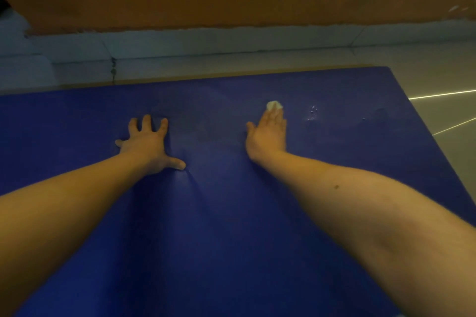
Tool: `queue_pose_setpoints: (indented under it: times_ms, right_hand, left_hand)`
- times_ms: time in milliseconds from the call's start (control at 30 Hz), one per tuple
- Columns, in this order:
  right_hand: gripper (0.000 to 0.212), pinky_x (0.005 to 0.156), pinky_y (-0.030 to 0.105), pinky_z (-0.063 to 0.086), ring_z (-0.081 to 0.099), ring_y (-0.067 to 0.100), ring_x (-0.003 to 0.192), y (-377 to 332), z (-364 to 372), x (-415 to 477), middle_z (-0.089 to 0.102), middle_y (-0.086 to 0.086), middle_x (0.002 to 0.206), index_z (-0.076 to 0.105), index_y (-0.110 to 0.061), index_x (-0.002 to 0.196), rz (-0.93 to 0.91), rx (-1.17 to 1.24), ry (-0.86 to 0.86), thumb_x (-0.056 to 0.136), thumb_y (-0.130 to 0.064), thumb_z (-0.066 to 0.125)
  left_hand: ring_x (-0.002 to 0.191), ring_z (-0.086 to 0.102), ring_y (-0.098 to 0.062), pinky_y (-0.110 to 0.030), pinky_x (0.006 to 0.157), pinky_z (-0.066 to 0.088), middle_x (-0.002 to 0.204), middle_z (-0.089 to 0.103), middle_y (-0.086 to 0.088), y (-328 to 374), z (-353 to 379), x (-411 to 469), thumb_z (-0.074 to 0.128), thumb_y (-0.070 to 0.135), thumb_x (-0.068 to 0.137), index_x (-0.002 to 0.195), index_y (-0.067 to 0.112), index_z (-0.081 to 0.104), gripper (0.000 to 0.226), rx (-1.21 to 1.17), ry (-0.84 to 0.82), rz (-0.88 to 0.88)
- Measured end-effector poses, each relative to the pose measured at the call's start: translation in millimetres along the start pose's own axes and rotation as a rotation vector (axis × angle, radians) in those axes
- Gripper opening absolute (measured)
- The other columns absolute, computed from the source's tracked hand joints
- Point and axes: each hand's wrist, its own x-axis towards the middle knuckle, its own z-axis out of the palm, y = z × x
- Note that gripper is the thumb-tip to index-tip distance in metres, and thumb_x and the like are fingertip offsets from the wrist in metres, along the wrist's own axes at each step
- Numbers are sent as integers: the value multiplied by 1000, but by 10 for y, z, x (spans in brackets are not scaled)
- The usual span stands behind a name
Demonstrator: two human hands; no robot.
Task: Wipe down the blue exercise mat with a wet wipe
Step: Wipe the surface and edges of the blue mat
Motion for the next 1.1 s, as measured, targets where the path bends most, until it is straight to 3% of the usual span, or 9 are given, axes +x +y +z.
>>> queue_pose_setpoints:
  times_ms: [133,267,367,500,567,667,833,967,1100]
  right_hand:
    - [78,126,43,-3,-17,31,154,-561,355,-789,-19,17,166,-11,2,157,-363,44,-4,107,-44,28]
    - [78,126,39,-8,-22,20,153,-567,406,-1052,-22,6,167,-13,-6,159,-626,40,-119,107,-45,31]
    - [77,126,42,-2,-11,21,155,-235,241,-740,-14,6,168,-10,-10,160,-521,13,-86,106,-44,34]
    - [79,126,41,-4,-10,25,156,482,-61,-277,-15,9,168,-13,-6,159,-120,-6,-12,106,-47,29]
    - [78,126,42,-5,-14,26,155,682,-178,-185,-20,11,167,-17,-4,157,38,-24,-74,107,-49,24]
    - [76,126,44,-4,-18,28,154,538,-128,-269,-22,14,166,-17,0,155,63,33,-79,108,-47,20]
    - [80,126,43,-4,-18,30,154,-142,354,-945,-20,15,166,-14,0,157,-313,77,-28,107,-43,31]
    - [76,126,39,-9,-24,21,152,-359,558,-1466,-23,6,166,-11,-6,159,-729,11,-159,107,-43,31]
    - [76,126,40,-4,-16,18,154,-191,468,-1322,-17,3,168,-8,-10,160,-764,-85,-113,106,-44,33]
  left_hand:
    - [152,-12,-33,-72,114,19,166,-14,2,-28,53,-28,74,80,60,159,38,-4,133,-33,30,-9]
    - [152,-3,-32,-64,118,19,167,-2,-4,-46,143,-159,69,79,68,160,33,8,120,-56,119,-2]
    - [150,9,-34,-55,119,26,165,11,-10,-49,209,-301,59,76,81,157,25,26,97,10,232,74]
    - [147,16,-29,-45,110,43,163,17,-5,-49,238,-495,48,65,94,151,21,38,72,77,217,188]
    - [144,21,-27,-44,102,49,160,22,-2,-60,237,-569,48,57,98,148,20,42,63,72,179,205]
    - [141,26,-23,-42,96,51,155,28,1,-84,237,-651,48,48,100,146,19,45,54,82,138,209]
    - [142,23,-25,-43,100,50,159,21,-1,-118,267,-705,49,41,100,152,17,36,59,123,63,210]
    - [142,22,-29,-41,101,49,159,19,-6,-35,291,-761,50,37,99,152,13,33,60,165,66,205]
    - [145,18,-31,-41,106,45,162,11,-8,-28,330,-779,50,34,99,154,12,25,65,187,39,202]
